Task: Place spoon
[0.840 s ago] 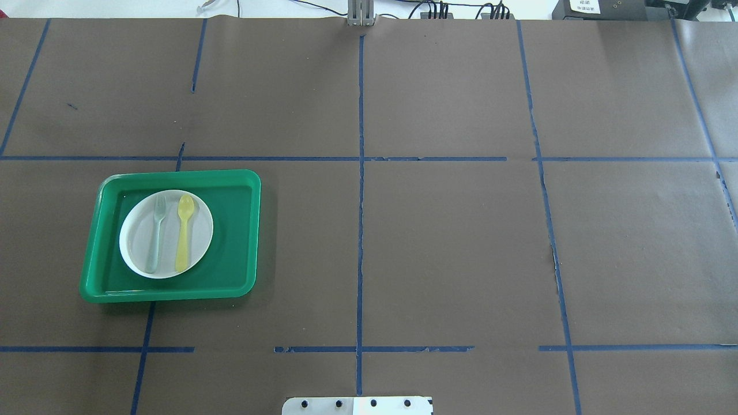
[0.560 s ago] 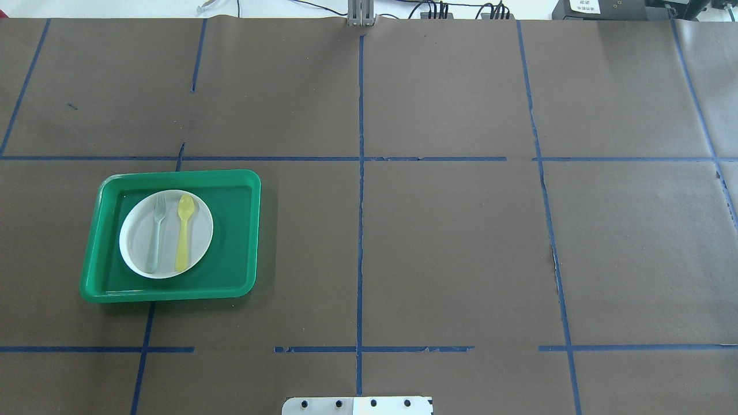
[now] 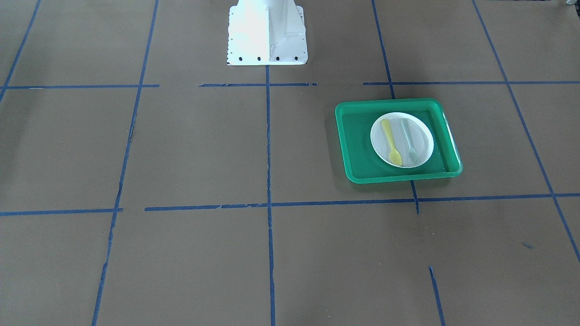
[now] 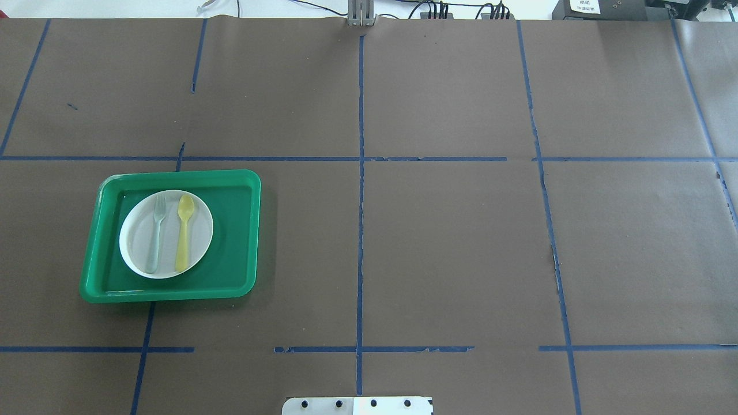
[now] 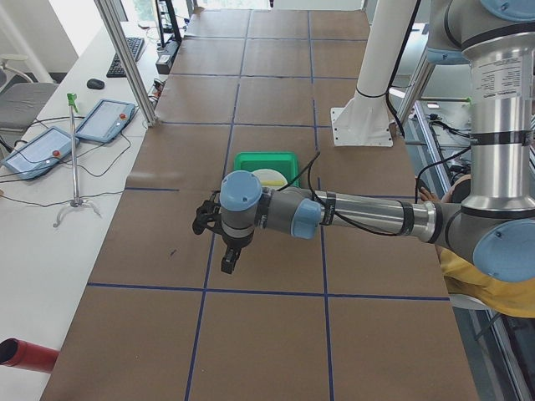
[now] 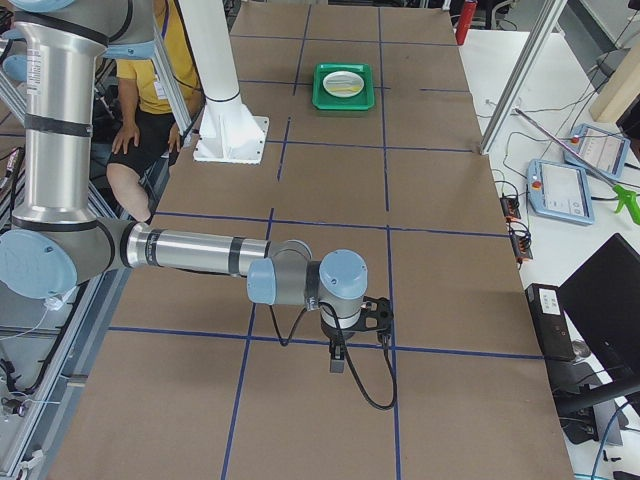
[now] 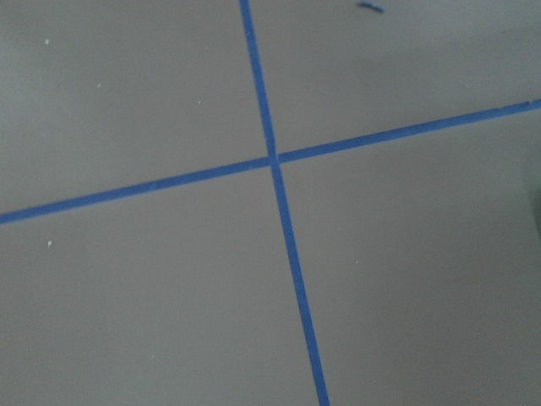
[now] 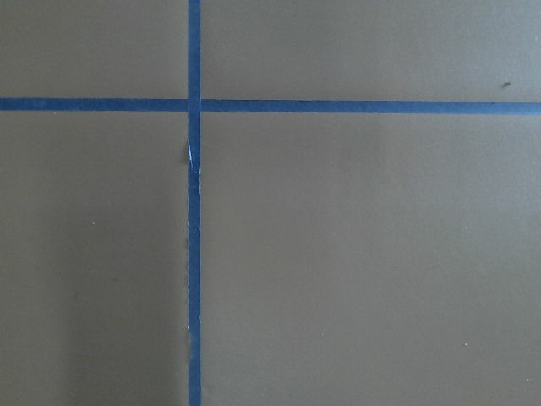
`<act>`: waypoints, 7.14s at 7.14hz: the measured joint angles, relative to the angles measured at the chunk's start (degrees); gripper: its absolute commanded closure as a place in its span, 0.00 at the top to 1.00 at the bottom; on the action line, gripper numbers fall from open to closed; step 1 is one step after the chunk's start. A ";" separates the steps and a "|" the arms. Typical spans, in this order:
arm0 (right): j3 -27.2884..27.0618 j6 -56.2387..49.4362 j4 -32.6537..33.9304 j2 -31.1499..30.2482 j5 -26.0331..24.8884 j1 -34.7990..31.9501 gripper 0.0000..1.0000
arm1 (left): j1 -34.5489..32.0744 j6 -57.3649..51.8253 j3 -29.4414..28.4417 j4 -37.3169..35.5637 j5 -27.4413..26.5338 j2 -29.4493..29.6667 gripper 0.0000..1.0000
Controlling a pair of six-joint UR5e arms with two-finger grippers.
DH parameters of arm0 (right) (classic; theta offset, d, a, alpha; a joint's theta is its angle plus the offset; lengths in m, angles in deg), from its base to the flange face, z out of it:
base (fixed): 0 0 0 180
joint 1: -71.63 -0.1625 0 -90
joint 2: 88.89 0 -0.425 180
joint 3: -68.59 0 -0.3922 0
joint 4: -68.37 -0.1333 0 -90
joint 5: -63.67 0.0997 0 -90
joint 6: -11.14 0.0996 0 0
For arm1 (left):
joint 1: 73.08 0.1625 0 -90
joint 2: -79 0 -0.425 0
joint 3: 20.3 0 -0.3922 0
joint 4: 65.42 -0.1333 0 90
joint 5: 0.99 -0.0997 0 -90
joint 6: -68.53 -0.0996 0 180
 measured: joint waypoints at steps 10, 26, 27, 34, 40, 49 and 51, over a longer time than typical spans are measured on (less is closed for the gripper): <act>0.00 0.00 0.00 0.00 0.00 0.00 1.00 | 44.38 63.61 -1.66 18.45 -27.53 13.66 0.71; 0.00 0.00 0.00 0.00 0.00 0.00 1.00 | 48.21 65.42 5.51 4.17 -29.49 18.72 0.00; 0.00 0.00 0.00 0.00 0.00 0.00 1.00 | 48.51 66.88 3.23 3.36 -29.52 21.63 0.00; 0.00 0.00 -0.02 0.00 0.00 0.00 1.00 | 50.64 68.24 -1.50 3.46 -29.43 24.62 1.00; 0.00 0.00 0.01 -0.01 0.00 0.00 1.00 | 24.27 29.40 4.11 1.96 -17.22 9.70 1.00; 0.00 0.00 -0.04 0.00 0.00 0.00 1.00 | -8.38 -21.23 -4.16 -9.68 -1.84 -4.57 1.00; 0.00 0.00 -0.03 0.00 0.00 0.00 1.00 | -8.71 -21.27 -4.34 -9.61 -1.56 -4.28 1.00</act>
